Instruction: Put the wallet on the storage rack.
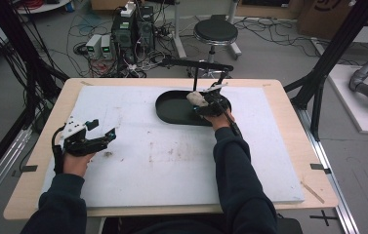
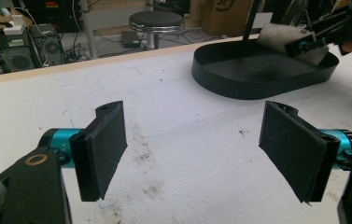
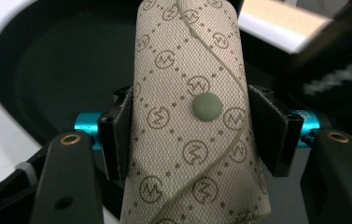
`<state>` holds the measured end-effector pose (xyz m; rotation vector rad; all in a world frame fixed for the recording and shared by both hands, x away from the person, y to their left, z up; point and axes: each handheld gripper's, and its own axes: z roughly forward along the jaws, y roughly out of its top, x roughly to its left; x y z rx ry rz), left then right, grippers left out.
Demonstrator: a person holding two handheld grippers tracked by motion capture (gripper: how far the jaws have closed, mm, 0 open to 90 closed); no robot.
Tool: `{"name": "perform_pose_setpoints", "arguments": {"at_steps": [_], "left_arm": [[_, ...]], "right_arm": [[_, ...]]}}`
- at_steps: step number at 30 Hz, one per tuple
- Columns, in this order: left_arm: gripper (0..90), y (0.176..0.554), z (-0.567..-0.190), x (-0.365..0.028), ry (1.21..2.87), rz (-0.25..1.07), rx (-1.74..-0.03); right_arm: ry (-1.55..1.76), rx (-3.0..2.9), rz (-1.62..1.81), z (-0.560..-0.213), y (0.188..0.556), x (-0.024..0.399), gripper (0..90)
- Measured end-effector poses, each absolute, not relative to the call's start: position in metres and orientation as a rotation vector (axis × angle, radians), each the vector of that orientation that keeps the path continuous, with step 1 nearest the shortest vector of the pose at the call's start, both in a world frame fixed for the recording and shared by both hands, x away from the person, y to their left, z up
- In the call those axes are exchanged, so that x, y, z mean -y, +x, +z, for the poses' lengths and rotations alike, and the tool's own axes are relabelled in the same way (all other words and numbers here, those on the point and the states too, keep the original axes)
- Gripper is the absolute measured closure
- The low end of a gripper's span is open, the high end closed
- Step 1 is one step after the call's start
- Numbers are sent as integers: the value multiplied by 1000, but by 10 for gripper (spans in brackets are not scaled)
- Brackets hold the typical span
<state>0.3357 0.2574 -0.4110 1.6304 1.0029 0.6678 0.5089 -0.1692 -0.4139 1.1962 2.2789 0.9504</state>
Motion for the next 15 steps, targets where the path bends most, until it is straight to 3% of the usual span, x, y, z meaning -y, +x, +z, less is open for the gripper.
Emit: {"name": "perform_pose_setpoints", "arguments": {"at_steps": [8,15], "left_arm": [[229,335,-412,-258,1630,665,-1005],[229,335,-412,-258,1632,665,-1003]], "right_arm": [[1199,-2309,881,-426,515,163,340],[1125,-2298,1009,-397,499,177,317]]}}
